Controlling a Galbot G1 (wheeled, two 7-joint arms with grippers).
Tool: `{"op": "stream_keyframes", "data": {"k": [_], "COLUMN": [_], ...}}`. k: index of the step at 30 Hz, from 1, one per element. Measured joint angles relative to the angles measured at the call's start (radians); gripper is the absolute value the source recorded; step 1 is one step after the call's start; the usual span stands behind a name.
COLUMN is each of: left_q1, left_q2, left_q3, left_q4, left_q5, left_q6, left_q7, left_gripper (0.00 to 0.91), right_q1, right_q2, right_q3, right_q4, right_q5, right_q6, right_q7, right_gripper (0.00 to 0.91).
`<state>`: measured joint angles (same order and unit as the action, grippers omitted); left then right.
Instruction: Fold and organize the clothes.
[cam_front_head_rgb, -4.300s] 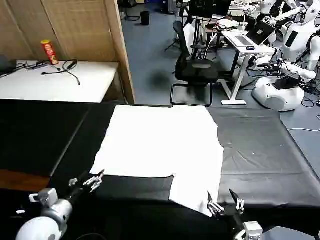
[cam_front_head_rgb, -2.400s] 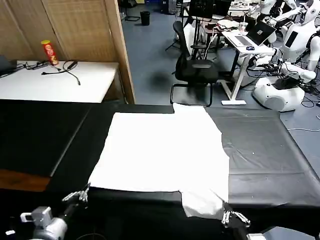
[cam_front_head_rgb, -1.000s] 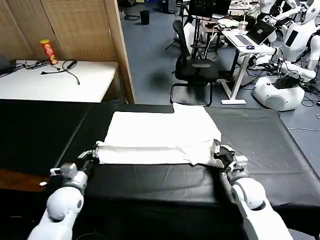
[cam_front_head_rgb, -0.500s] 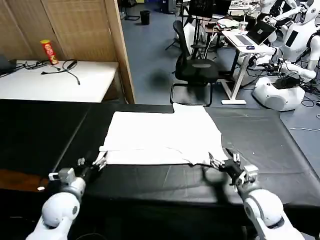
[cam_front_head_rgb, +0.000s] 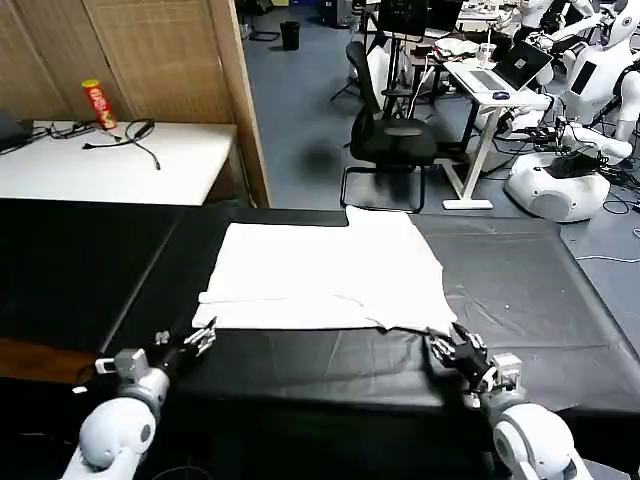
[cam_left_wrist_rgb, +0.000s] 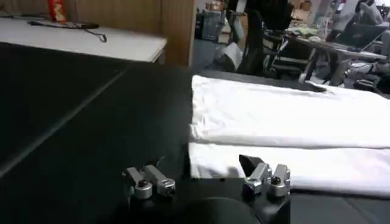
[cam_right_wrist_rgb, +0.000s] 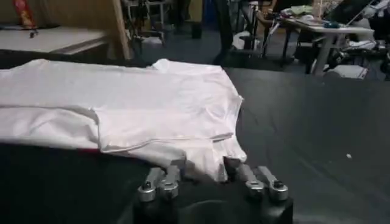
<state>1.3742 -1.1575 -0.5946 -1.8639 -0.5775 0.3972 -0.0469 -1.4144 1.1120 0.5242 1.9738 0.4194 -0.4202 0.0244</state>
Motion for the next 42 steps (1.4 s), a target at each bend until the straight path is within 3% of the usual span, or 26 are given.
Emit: {"op": "stream_keyframes", "data": {"k": [4,14,28,29,30,31,32,37,42], "left_q1": [0.006,0.048,0.229,0.243,0.256,0.27,0.285,0.36,0.404], "left_q2": [0.007,0.089,0.185,0.189,0.191,0.191,0.191,0.183,0.176], "left_q3": [0.002,0.005,-0.063,-0.07,-0.076,-0.082,-0.088,-0.129,-0.178], "left_q4": [-0.011,-0.068,-0.231,-0.242,-0.25,-0.26,-0.27,-0.314,-0.36], "left_q5": [-0.004,0.046,0.1,0.1,0.099,0.099,0.098,0.101,0.12], "left_q6": [0.009,0.047,0.088,0.091,0.096,0.102,0.108,0.155,0.218], "left_q7": [0.003,-0.035,-0.034,-0.032,-0.03,-0.025,-0.02,-0.011,-0.014], "left_gripper": [0.0,0.0,0.0,0.068,0.566,0.878,0.878,0.878,0.878], "right_q1": [-0.003,-0.055,-0.222,-0.235,-0.246,-0.258,-0.269,-0.319,-0.318], "right_q2": [-0.01,-0.072,-0.086,-0.083,-0.081,-0.08,-0.079,-0.081,-0.081], "right_q3": [0.005,0.031,0.099,0.107,0.113,0.12,0.129,0.172,0.208], "right_q4": [0.015,0.089,0.236,0.25,0.261,0.274,0.289,0.364,0.423], "right_q5": [0.007,0.062,0.119,0.123,0.127,0.13,0.132,0.141,0.166], "right_q6": [-0.011,-0.109,-0.235,-0.242,-0.247,-0.254,-0.263,-0.311,-0.314], "right_q7": [0.008,0.067,0.117,0.116,0.116,0.115,0.115,0.109,0.108], "right_gripper": [0.049,0.039,0.049,0.215,0.341,0.663,0.878,0.878,0.878]}}
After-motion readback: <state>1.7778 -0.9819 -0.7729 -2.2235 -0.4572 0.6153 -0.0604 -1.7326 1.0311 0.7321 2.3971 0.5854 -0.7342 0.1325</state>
